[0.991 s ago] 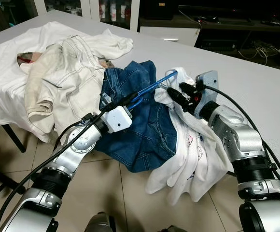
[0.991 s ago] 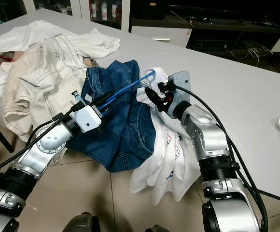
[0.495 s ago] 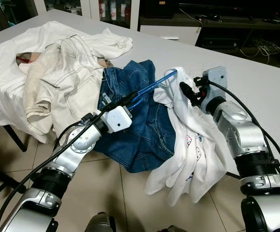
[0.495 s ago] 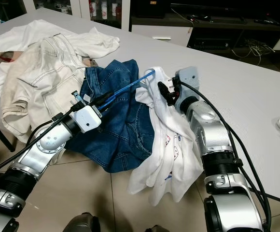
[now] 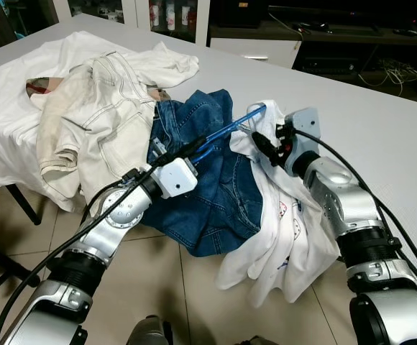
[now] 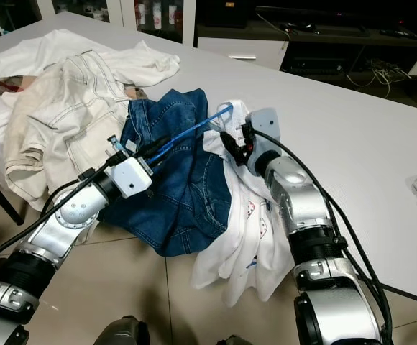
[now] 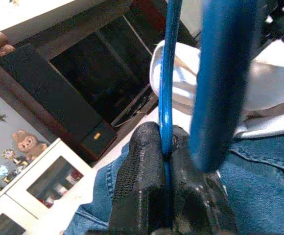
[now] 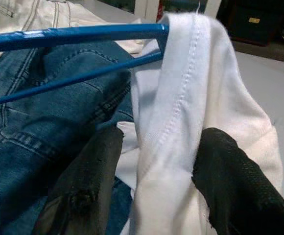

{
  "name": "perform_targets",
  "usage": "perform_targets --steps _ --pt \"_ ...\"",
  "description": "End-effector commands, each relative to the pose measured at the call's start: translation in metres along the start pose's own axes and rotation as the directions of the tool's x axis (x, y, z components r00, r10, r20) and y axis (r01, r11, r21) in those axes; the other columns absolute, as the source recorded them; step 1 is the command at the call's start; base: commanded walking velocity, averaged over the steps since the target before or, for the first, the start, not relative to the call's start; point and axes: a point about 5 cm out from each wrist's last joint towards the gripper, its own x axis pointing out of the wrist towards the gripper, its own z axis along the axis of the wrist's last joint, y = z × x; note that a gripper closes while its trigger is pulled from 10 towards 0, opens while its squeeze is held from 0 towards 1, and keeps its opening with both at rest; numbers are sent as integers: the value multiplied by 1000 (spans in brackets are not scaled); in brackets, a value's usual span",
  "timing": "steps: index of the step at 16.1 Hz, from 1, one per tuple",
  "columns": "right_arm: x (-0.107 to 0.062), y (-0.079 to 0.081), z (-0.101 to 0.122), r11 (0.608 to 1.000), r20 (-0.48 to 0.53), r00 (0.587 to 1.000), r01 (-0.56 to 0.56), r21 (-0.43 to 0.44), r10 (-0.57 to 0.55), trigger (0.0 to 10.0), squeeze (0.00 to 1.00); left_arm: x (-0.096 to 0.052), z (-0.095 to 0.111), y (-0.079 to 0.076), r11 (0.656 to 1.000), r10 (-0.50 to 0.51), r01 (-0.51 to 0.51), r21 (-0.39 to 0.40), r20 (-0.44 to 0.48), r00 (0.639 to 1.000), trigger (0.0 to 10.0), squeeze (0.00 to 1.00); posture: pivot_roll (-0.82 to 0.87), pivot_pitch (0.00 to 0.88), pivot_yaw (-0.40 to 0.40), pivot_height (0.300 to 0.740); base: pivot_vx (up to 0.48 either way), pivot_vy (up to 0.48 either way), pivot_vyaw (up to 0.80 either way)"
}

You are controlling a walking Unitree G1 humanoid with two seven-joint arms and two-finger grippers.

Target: Hang hanger

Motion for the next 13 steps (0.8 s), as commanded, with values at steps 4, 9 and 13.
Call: perform_targets --steps 4,9,13 --pt "2 -2 2 1000 8 1000 20 9 -20 0 0 2 9 -6 1000 -26 26 -14 52 998 10000 0 118 0 -74 710 0 0 0" --pt "4 -6 0 998 12 998 65 23 -65 0 0 3 11 -5 999 -27 28 -15 59 998 10000 0 118 0 -74 710 0 0 0" --pt "0 -25 -1 982 6 982 187 20 -187 0 0 1 9 -4 1000 -24 25 -15 53 998 10000 0 122 0 -79 710 0 0 0"
